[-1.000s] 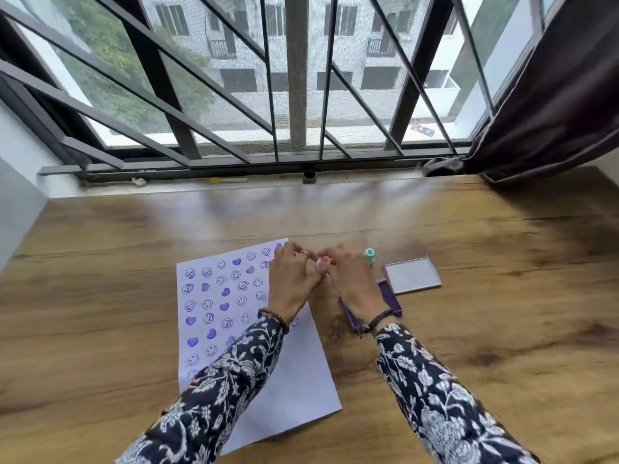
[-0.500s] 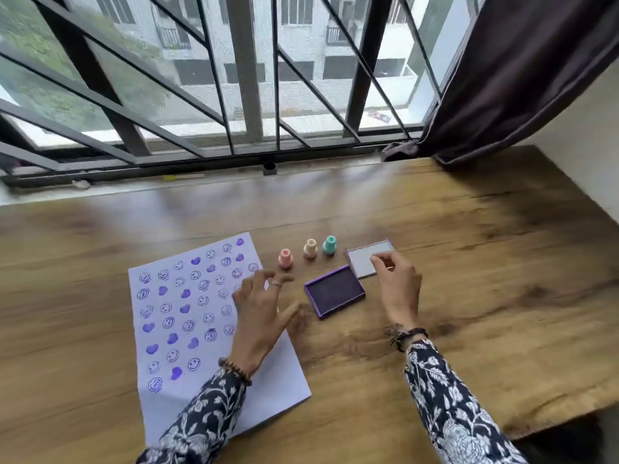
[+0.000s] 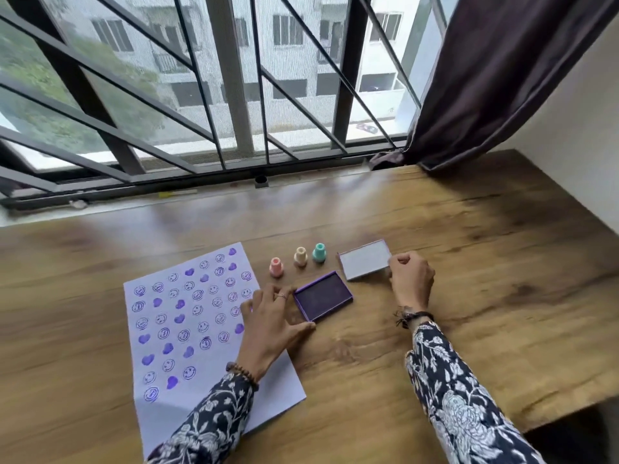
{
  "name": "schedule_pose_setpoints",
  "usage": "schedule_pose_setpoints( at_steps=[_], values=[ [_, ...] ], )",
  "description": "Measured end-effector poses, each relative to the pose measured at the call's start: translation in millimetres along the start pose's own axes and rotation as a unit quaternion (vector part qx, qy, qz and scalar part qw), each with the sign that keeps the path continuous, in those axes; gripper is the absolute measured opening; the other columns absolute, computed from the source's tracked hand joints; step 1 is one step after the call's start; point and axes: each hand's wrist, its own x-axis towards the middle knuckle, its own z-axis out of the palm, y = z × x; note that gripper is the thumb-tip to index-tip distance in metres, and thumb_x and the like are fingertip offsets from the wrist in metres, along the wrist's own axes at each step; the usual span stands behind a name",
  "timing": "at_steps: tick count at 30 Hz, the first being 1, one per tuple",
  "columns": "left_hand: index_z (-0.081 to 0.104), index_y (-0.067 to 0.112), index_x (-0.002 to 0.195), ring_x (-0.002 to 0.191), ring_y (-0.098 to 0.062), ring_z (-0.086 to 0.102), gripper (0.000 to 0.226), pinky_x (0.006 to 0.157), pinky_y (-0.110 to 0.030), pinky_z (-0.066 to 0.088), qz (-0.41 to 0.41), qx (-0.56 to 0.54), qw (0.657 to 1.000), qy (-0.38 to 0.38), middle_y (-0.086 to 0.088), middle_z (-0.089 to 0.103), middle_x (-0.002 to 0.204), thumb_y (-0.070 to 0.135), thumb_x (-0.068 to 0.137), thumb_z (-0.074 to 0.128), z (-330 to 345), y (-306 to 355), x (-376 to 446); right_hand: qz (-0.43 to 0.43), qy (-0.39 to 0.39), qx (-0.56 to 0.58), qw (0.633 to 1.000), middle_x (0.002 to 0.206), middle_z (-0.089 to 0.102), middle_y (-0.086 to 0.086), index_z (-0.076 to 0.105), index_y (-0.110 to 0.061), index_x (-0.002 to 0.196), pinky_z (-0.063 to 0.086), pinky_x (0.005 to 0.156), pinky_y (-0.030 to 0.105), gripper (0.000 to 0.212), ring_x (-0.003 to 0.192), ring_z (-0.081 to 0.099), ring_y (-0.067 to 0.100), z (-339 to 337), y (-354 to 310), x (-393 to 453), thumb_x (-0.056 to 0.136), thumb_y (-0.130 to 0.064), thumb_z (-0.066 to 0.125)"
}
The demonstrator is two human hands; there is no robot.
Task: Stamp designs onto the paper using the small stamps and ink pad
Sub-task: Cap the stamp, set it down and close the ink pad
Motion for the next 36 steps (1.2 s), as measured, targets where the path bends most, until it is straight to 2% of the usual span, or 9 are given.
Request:
schedule_pose_setpoints(
  at_steps=[3,6,9,14,19,22,25,29,36],
  values=[
    [0.044,0.032,0.123,0.113,-0.018,0.036,0.074,0.088,-0.033,0.020,0.004,-0.006,1.000,0.009,0.003,0.047,0.117,0.064,0.061,0.066,2,-3,-4,-0.168,0.047,-0.025,0.984,0.080,0.070,0.020,0.060,-0.006,0.082,0.049,0.059,0.036,0.004,0.071,0.064,0.035,-14,-13,-22,0.081,-0.010,0.060],
    [0.045,0.032,0.121,0.113,-0.017,0.036,0.073,0.080,-0.029,0.013,-0.001,-0.019,1.000,0.017,0.004,0.048,0.117,0.063,0.060,0.067,3,-4,-7,-0.423,0.117,-0.196,0.877,0.062,0.061,0.008,0.058,-0.011,0.076,0.041,0.038,0.027,0.011,0.049,0.058,0.025,-14,-17,-57,0.079,-0.013,0.068],
    [0.045,0.032,0.120,0.112,-0.016,0.037,0.072,0.077,-0.029,0.014,-0.002,-0.017,1.000,0.021,0.004,0.049,0.115,0.063,0.059,0.067,4,-2,-7,-0.490,0.101,-0.236,0.833,0.064,0.060,0.002,0.058,-0.016,0.075,0.045,0.045,0.031,0.009,0.054,0.057,0.020,5,-5,-91,0.083,-0.014,0.061],
    [0.047,0.029,0.119,0.114,-0.019,0.040,0.072,0.090,-0.037,0.024,-0.008,-0.046,0.999,0.012,0.004,0.049,0.119,0.061,0.059,0.069,4,-5,-6,-0.476,0.001,-0.212,0.853,0.072,0.064,-0.001,0.061,-0.017,0.079,0.050,0.063,0.024,0.012,0.071,0.063,0.016,29,17,-125,0.077,-0.008,0.068],
    [0.048,0.028,0.119,0.115,-0.018,0.039,0.068,0.091,-0.037,0.024,-0.012,-0.050,0.999,0.013,0.004,0.048,0.120,0.060,0.062,0.067,4,-5,-8,-0.450,-0.071,-0.150,0.877,0.084,0.068,0.003,0.062,-0.015,0.093,0.057,0.073,0.031,0.015,0.082,0.065,0.020,30,16,-127,0.080,-0.010,0.068],
    [0.047,0.029,0.121,0.116,-0.017,0.038,0.067,0.091,-0.036,0.021,-0.015,-0.053,0.998,0.014,0.004,0.047,0.122,0.059,0.064,0.067,4,-5,-10,-0.344,-0.085,-0.128,0.926,0.106,0.065,0.006,0.059,-0.014,0.106,0.055,0.083,0.037,0.032,0.100,0.061,0.024,30,9,-120,0.078,-0.025,0.070],
    [0.047,0.029,0.121,0.117,-0.018,0.038,0.067,0.091,-0.035,0.020,-0.016,-0.058,0.998,0.017,0.003,0.047,0.121,0.056,0.064,0.067,4,-4,-11,-0.228,-0.149,-0.182,0.945,0.137,0.043,0.014,0.048,-0.018,0.123,0.033,0.108,0.045,0.062,0.128,0.038,0.031,34,1,-107,0.072,-0.047,0.069],
    [0.047,0.028,0.122,0.117,-0.017,0.038,0.068,0.092,-0.036,0.021,-0.018,-0.052,0.998,0.015,0.003,0.047,0.123,0.058,0.064,0.067,3,-5,-11,-0.190,-0.171,-0.160,0.953,0.133,0.041,0.014,0.043,-0.017,0.125,0.031,0.103,0.036,0.069,0.122,0.036,0.030,39,-6,-102,0.069,-0.047,0.070],
    [0.048,0.027,0.121,0.117,-0.018,0.039,0.063,0.091,-0.036,0.021,-0.015,-0.061,0.998,0.022,0.002,0.048,0.124,0.051,0.066,0.067,5,-7,-11,-0.173,-0.160,-0.151,0.960,0.131,0.038,0.014,0.042,-0.015,0.123,0.032,0.100,0.036,0.069,0.120,0.036,0.031,41,-7,-113,0.068,-0.042,0.074]
  ],
)
